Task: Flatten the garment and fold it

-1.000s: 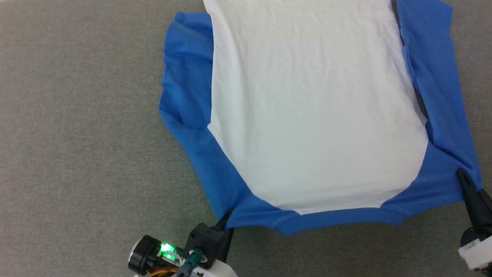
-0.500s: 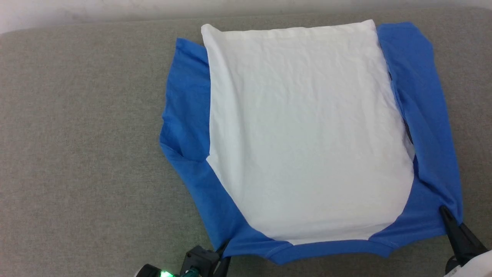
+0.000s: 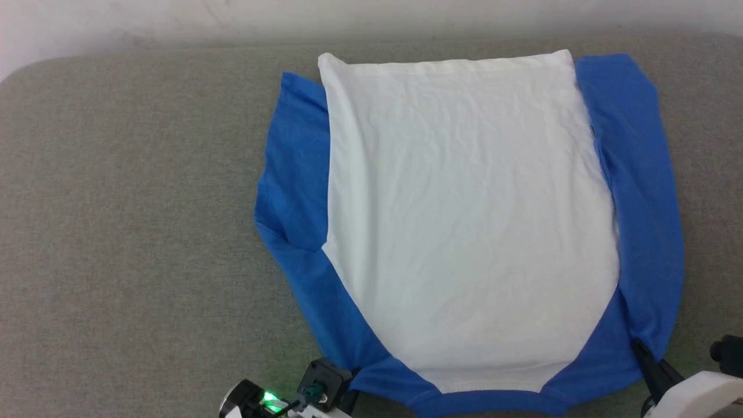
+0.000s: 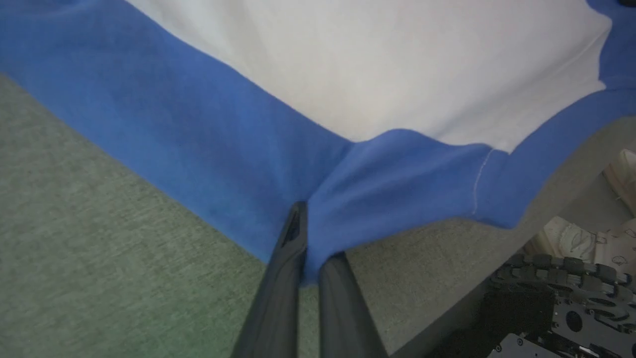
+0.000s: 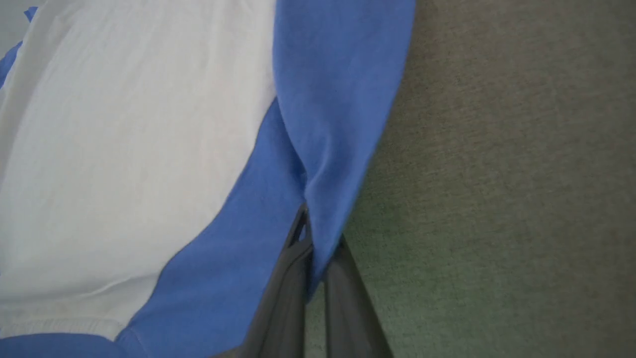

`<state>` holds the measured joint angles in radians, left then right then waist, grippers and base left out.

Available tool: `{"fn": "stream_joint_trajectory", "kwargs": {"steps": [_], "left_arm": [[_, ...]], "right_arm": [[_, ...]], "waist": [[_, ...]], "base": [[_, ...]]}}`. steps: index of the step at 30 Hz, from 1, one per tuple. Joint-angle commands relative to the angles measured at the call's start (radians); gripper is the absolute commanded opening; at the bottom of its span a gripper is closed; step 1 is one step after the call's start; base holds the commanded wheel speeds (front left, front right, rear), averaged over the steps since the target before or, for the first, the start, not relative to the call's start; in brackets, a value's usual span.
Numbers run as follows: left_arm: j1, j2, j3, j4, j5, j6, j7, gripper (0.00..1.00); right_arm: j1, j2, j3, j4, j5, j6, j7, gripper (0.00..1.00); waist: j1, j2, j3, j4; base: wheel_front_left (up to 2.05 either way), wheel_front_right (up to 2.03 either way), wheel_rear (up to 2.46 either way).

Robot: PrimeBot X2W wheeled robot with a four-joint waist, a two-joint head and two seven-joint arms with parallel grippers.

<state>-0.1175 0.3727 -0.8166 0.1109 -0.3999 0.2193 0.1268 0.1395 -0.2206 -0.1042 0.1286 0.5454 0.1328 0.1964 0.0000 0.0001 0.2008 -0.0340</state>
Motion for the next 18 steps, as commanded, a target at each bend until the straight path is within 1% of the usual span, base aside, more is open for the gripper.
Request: {"fn": "stream_joint_trajectory", "kwargs": {"steps": [1,4,5,11,12,13,14,15,16,17,18], "left_arm": [[-0.021,-0.005,-0.009,0.026,-0.006,-0.015,0.005,0.0],[-0.049,-0.022,-0.017,0.073,-0.012,-0.037,0.006,0.0],[-0.049,-0.022,-0.017,0.073,-0.012,-0.037,0.006,0.0],[-0.087,-0.054,-0.022,0.148,-0.021,-0.05,0.008,0.0],[-0.09,-0.059,-0.021,0.158,-0.024,-0.049,0.009,0.0],[-0.091,-0.063,-0.019,0.165,-0.027,-0.047,0.008,0.0],[-0.089,-0.069,-0.012,0.168,-0.033,-0.04,0.0,0.33],[-0.083,-0.075,-0.004,0.167,-0.043,-0.033,-0.006,0.6],[-0.077,-0.078,0.001,0.165,-0.05,-0.028,-0.009,0.78],[-0.07,-0.076,0.006,0.161,-0.053,-0.02,-0.014,0.98],[-0.061,-0.075,0.016,0.153,-0.058,-0.008,-0.023,1.0]], "right_arm": [[-0.025,0.004,-0.003,0.022,-0.015,-0.002,0.003,0.0],[-0.055,0.011,-0.005,0.074,-0.039,-0.002,0.001,0.0],[-0.055,0.011,-0.005,0.074,-0.039,-0.002,0.001,0.0],[-0.114,0.014,0.002,0.164,-0.07,-0.002,-0.002,0.0],[-0.12,0.014,0.005,0.175,-0.072,-0.002,0.001,0.02],[-0.125,0.013,0.006,0.182,-0.072,-0.002,0.006,0.23],[-0.127,0.012,0.007,0.185,-0.071,-0.002,0.009,0.49],[-0.128,0.011,0.006,0.183,-0.069,-0.002,0.012,1.0],[-0.127,0.009,0.005,0.178,-0.065,-0.002,0.015,1.0],[-0.123,0.008,0.0,0.171,-0.059,-0.002,0.019,1.0],[-0.116,0.009,-0.006,0.162,-0.052,-0.002,0.025,1.0]], "waist": [[0.0,-0.0001,-0.004,0.006],[0.0,-0.0001,0.0,0.012],[0.0,-0.0001,0.0,0.012],[0.0,-0.0001,0.021,0.026],[0.0,-0.0001,0.023,0.029],[0.0,-0.0001,0.025,0.031],[0.0,-0.0001,0.026,0.033],[0.0,-0.0001,0.027,0.034],[0.0,-0.0001,0.027,0.036],[0.0,-0.0001,0.025,0.037],[0.0,-0.0001,0.023,0.038]], "base": [[0.0,0.0,0.0],[0.0,0.0,0.0],[0.0,0.0,0.0],[0.0,0.0,0.0],[0.0,0.0,0.0],[0.0,0.0,0.0],[0.0,0.0,0.0],[0.0,0.0,0.0],[0.0,0.0,0.0],[0.0,0.0,0.0],[0.0,0.0,0.0]]}}
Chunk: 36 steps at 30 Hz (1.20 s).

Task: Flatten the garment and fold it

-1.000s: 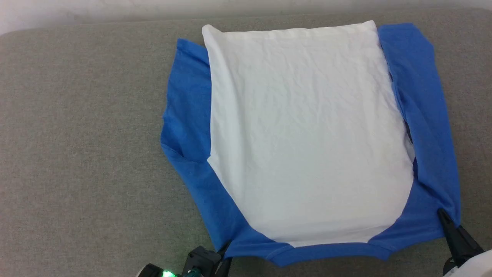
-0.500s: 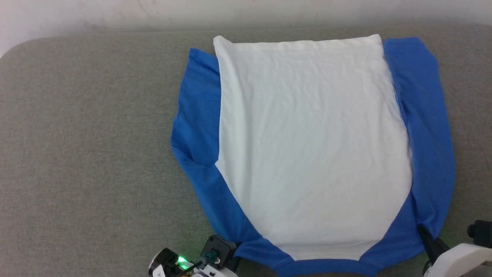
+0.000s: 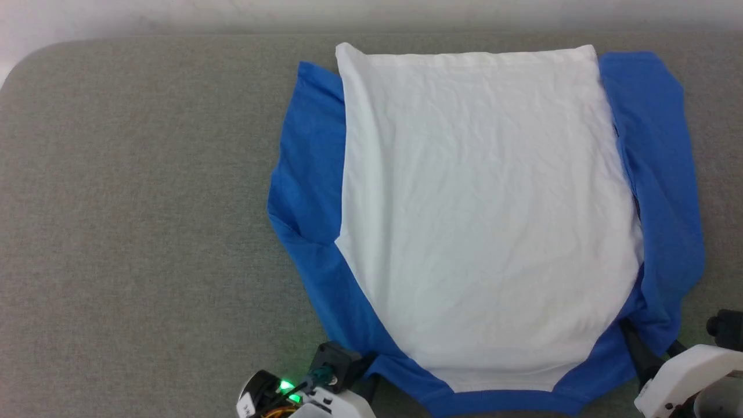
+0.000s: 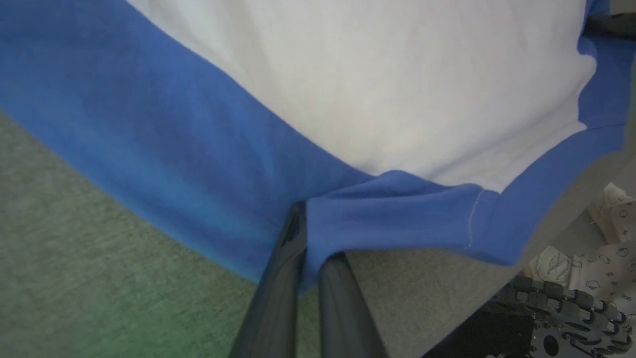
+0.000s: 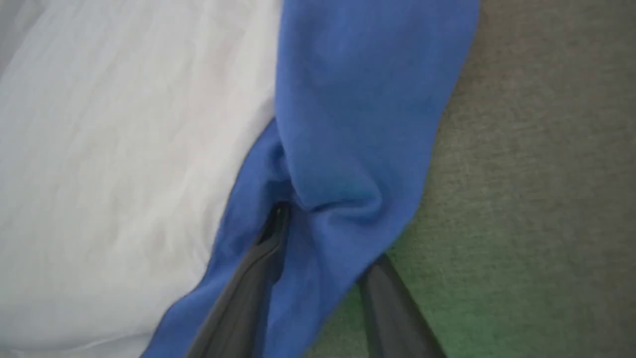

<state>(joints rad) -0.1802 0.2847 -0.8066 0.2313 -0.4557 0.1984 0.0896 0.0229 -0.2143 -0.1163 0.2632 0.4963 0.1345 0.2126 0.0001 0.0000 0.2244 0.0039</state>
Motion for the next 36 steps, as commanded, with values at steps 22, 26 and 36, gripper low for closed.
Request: {"fn": "stream_joint_trajectory", "kwargs": {"steps": [22,26,36], "left_arm": [[0.255,0.111,0.296,-0.614,0.039,0.331,-0.326,1.0],[0.213,0.068,0.298,-0.577,0.096,0.308,-0.348,1.0],[0.234,0.038,0.256,-0.392,0.196,0.291,-0.351,1.0]], "right_arm": [[0.212,0.079,-0.2,-0.635,-0.149,-0.004,0.017,1.0],[0.168,0.064,-0.134,-0.637,-0.243,-0.004,-0.079,1.0],[0.176,0.119,-0.062,-0.557,-0.403,-0.004,-0.218,1.0]], "waist": [[-0.0001,0.0,-0.1,0.016],[-0.0001,0.0,-0.107,0.017],[-0.0001,0.0,-0.104,0.035]], "base": [[0.0,0.0,0.0],[0.0,0.0,0.0],[0.0,0.0,0.0]]}}
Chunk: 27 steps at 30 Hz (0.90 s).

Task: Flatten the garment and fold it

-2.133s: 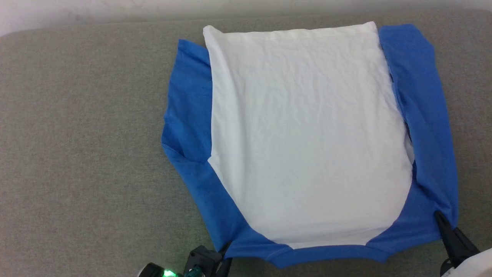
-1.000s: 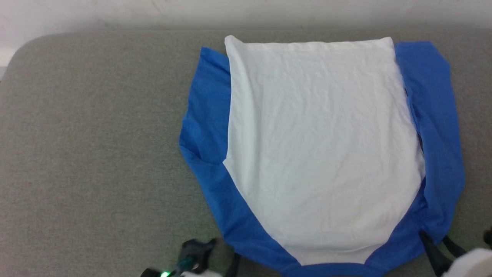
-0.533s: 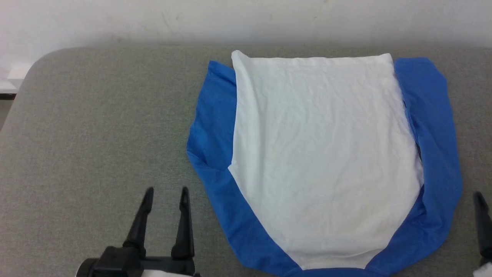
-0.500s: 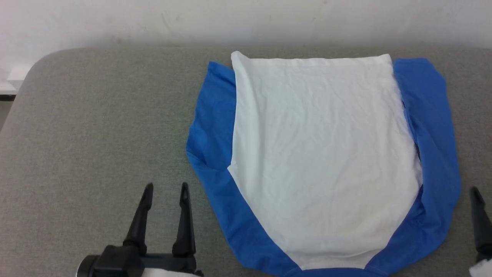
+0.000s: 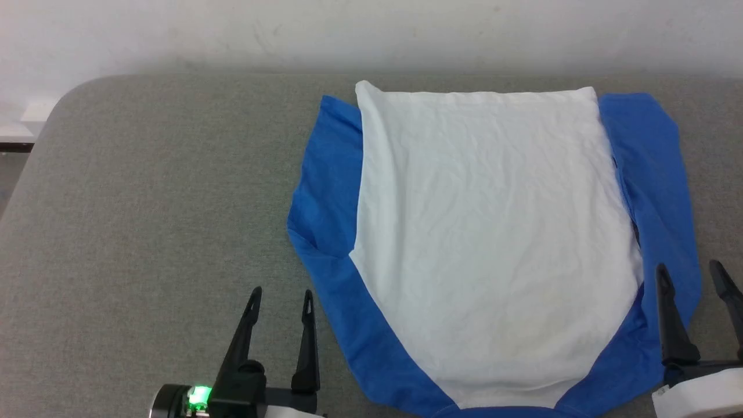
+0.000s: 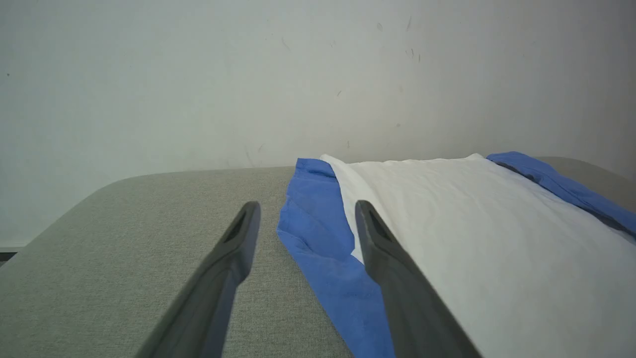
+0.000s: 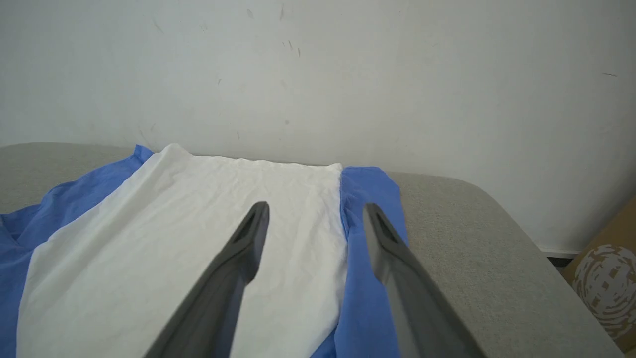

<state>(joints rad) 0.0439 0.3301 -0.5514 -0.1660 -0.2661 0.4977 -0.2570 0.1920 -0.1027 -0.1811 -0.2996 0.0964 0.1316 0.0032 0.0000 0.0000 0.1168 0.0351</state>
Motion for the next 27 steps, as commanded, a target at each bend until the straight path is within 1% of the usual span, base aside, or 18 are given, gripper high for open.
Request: {"fn": "stream_joint_trajectory", "kwargs": {"steps": [1,4,6,9,10,13,16,17,20,24,27], "left_arm": [[0.012,-0.015,0.004,0.008,0.005,-0.011,-0.004,1.0],[0.006,-0.029,0.023,0.0,-0.002,-0.025,-0.005,1.0],[-0.016,-0.029,0.04,-0.013,-0.006,-0.041,-0.005,1.0],[-0.094,-0.004,0.054,-0.02,-0.01,-0.086,0.007,1.0],[-0.137,0.016,0.052,-0.019,0.002,-0.107,0.03,1.0],[-0.301,0.06,0.055,-0.033,0.017,-0.173,0.136,1.0],[-0.497,0.101,0.059,-0.039,0.044,-0.239,0.268,1.0],[-0.566,0.121,0.058,-0.033,0.06,-0.263,0.319,1.0],[-0.76,0.145,0.066,0.008,0.066,-0.33,0.452,1.0],[-0.966,0.156,0.063,0.098,0.048,-0.415,0.622,1.0],[-1.077,0.14,0.067,0.164,0.01,-0.457,0.718,1.0]], "right_arm": [[0.01,0.011,0.002,0.008,-0.001,-0.001,-0.011,1.0],[0.01,0.015,-0.002,0.006,0.0,-0.001,-0.016,1.0],[-0.001,0.013,-0.005,0.003,0.004,-0.001,-0.015,1.0],[-0.021,0.006,-0.01,-0.012,0.019,-0.001,-0.014,1.0],[-0.027,0.0,-0.01,-0.018,0.025,-0.001,-0.012,1.0],[-0.044,-0.02,-0.012,-0.038,0.047,-0.001,-0.006,1.0],[-0.07,-0.046,-0.017,-0.053,0.071,-0.001,-0.008,1.0],[-0.082,-0.055,-0.019,-0.056,0.08,-0.001,-0.01,1.0],[-0.121,-0.084,-0.025,-0.058,0.107,-0.001,-0.02,1.0],[-0.161,-0.117,-0.027,-0.062,0.141,-0.001,-0.042,1.0],[-0.181,-0.135,-0.035,-0.069,0.162,-0.001,-0.057,1.0]], "waist": [[0.0,0.0,0.006,0.005],[0.0,0.0,0.02,0.008],[0.0,0.0,0.036,0.007],[0.0,0.0,0.075,0.006],[0.0,0.0,0.092,0.007],[0.0,0.0,0.153,0.011],[0.0,0.0,0.218,0.014],[0.0,0.0,0.243,0.014],[0.0,0.0,0.308,0.011],[0.0,0.0,0.38,-0.003],[0.0,0.0,0.43,-0.01]], "base": [[0.0,0.0,0.0],[0.0,0.0,0.0],[0.0,0.0,0.0],[0.0,0.0,0.0],[0.0,0.0,0.0],[0.0,0.0,0.0],[0.0,0.0,0.0],[0.0,0.0,0.0],[0.0,0.0,0.0],[0.0,0.0,0.0],[0.0,0.0,0.0]]}}
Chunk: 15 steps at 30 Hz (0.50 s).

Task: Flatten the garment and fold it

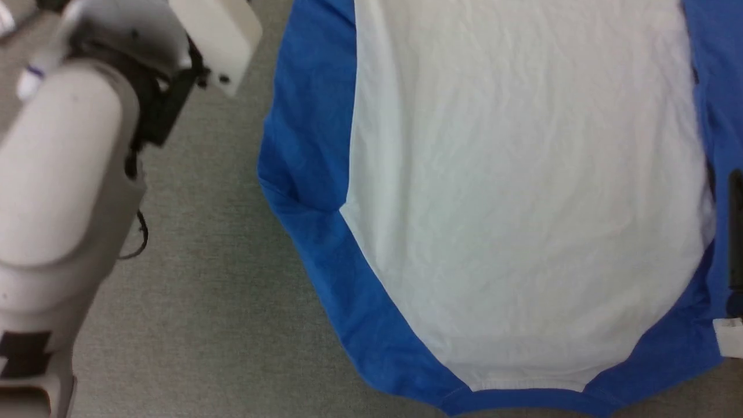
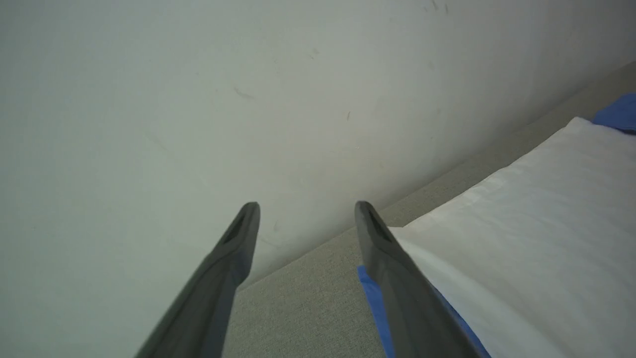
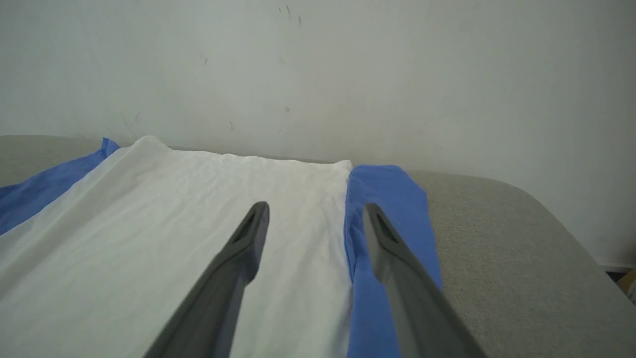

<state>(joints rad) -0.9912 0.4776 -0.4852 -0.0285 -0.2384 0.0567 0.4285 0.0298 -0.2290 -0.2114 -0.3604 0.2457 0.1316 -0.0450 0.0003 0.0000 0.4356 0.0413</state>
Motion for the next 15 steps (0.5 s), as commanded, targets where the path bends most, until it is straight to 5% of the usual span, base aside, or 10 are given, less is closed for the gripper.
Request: {"fn": "stream_joint_trajectory", "kwargs": {"steps": [1,15], "left_arm": [[-0.072,-0.015,0.003,0.047,-0.029,-0.024,0.055,1.0],[-0.209,0.005,-0.03,0.199,-0.007,-0.06,0.184,1.0]], "right_arm": [[-0.025,-0.015,-0.005,-0.009,0.02,-0.001,-0.012,1.0],[-0.083,-0.067,0.018,-0.031,0.067,-0.001,-0.041,1.0]], "waist": [[-0.0003,0.0,0.125,-0.019],[-0.0003,0.0,0.271,-0.085]], "base": [[0.0,0.0,0.0],[0.0,0.0,0.0]]}}
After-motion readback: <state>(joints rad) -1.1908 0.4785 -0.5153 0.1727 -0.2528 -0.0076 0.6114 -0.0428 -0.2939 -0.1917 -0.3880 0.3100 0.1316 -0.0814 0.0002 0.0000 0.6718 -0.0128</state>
